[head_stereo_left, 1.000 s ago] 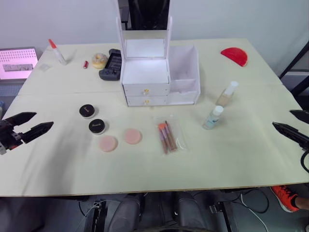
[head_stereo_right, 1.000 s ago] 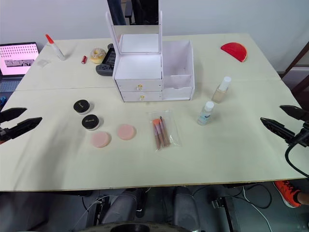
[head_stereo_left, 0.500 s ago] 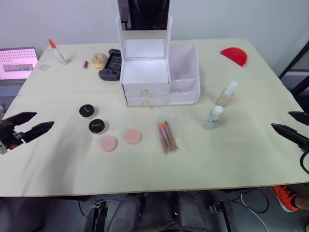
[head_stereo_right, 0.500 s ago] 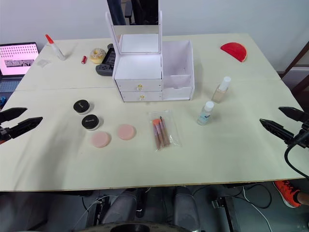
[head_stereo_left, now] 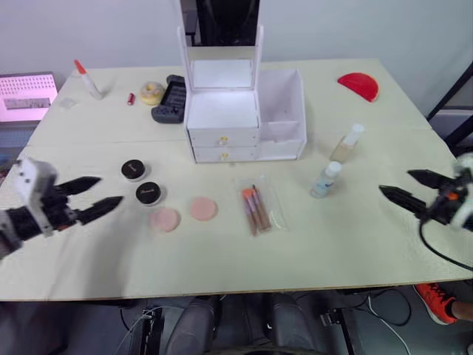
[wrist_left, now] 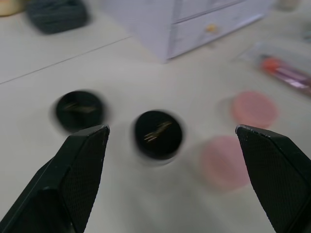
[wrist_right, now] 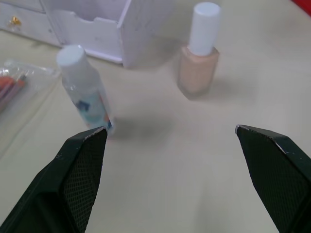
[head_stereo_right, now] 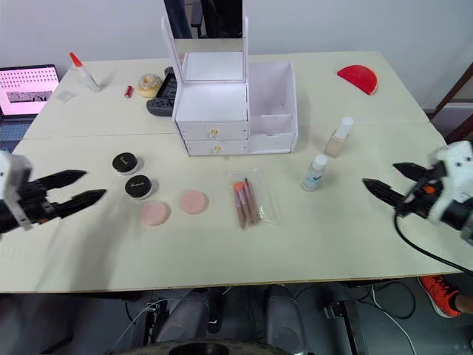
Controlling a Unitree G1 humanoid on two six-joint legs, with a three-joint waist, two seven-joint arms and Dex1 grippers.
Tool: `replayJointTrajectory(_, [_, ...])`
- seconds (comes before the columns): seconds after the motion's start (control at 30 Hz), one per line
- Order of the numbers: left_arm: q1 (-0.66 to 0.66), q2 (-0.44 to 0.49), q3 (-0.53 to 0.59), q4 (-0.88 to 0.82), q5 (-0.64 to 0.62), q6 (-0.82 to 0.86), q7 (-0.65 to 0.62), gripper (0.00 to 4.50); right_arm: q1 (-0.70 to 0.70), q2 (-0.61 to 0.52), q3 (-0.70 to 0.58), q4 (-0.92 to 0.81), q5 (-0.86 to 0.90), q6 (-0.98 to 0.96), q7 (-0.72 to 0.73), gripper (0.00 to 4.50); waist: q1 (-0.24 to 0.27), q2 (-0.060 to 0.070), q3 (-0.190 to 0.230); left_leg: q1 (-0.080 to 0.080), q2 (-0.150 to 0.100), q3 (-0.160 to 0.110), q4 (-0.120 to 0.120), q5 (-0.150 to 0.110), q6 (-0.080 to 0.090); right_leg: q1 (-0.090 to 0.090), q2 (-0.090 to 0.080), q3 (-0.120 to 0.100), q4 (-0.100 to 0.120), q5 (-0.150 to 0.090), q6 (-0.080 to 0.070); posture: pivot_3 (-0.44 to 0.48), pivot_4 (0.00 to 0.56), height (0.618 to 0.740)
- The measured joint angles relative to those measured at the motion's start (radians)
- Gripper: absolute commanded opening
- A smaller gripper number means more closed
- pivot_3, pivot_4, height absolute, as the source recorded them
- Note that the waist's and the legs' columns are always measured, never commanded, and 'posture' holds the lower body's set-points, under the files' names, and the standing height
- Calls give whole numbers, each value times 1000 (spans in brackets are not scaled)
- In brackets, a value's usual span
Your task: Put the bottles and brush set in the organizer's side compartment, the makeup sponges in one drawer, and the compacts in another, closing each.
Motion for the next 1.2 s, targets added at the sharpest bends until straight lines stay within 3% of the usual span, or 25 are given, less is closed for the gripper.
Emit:
replayJointTrajectory(0.23, [-101,-4,-72,-188,-154,121,25,4384,-233,81,125,-2,-55,111,-274,4500,0,0,0,0,0,0,0,0,0,0,1,0,0,0,0,0,150,738])
replayJointTrajectory(0.33, [-169,-28,-86,-230,-228,160,51,4384,-357,111,182,97,-99,121,-346,4500,-2,0,0,0,0,1,1,0,0,0,1,0,0,1,0,0,150,738])
replayJointTrajectory(0.5, [-193,-56,-123,-278,-291,178,69,4384,-478,153,264,235,-158,102,-386,4500,-5,0,0,0,0,1,0,0,0,0,1,0,0,3,2,0,150,738])
replayJointTrajectory(0.7, [-192,-58,-175,-308,-273,150,67,4384,-567,196,351,363,-225,40,-390,4500,-9,0,0,0,0,2,0,0,1,0,2,0,0,3,2,0,150,738])
replayJointTrajectory(1.0, [-182,-58,-181,-316,-269,144,76,4384,-631,219,374,461,-272,-33,-381,4500,-8,0,0,0,0,1,0,0,1,0,2,0,0,3,2,0,150,738])
replayJointTrajectory(1.1, [-179,-58,-181,-317,-267,142,82,4500,-635,221,374,482,-280,-44,-378,3574,-9,0,0,0,0,2,0,1,1,0,2,0,1,3,2,0,150,738])
replayJointTrajectory(1.2, [-174,-58,-181,-318,-267,134,87,4500,-641,221,374,498,-282,-57,-370,2141,-11,0,0,1,0,1,0,1,1,0,2,0,1,3,2,0,150,738])
